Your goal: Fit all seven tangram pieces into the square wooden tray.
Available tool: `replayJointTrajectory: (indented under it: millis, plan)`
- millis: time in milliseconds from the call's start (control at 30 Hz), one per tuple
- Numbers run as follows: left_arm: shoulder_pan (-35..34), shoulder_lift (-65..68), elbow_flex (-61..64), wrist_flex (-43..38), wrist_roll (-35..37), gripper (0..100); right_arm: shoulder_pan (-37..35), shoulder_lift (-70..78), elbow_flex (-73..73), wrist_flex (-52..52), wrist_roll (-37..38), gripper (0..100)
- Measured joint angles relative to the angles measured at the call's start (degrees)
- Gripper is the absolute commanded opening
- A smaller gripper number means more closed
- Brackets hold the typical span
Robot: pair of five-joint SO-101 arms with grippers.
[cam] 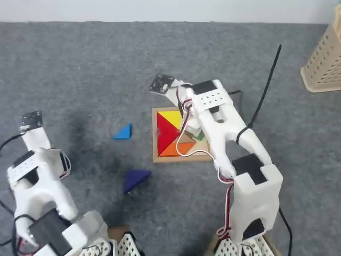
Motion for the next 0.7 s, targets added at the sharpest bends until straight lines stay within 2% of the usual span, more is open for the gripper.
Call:
replayJointTrajectory:
  millis: [167,700]
  plan:
    - [0.00,0.00,0.00,0.00,0.00,15,2.64,0.00,-2.73,0.00,-4.13,0.6]
    - [0.00,0.00,0.00,0.00,0.00,15,5.45,4.22,-2.90,0.00,-4.48,0.6]
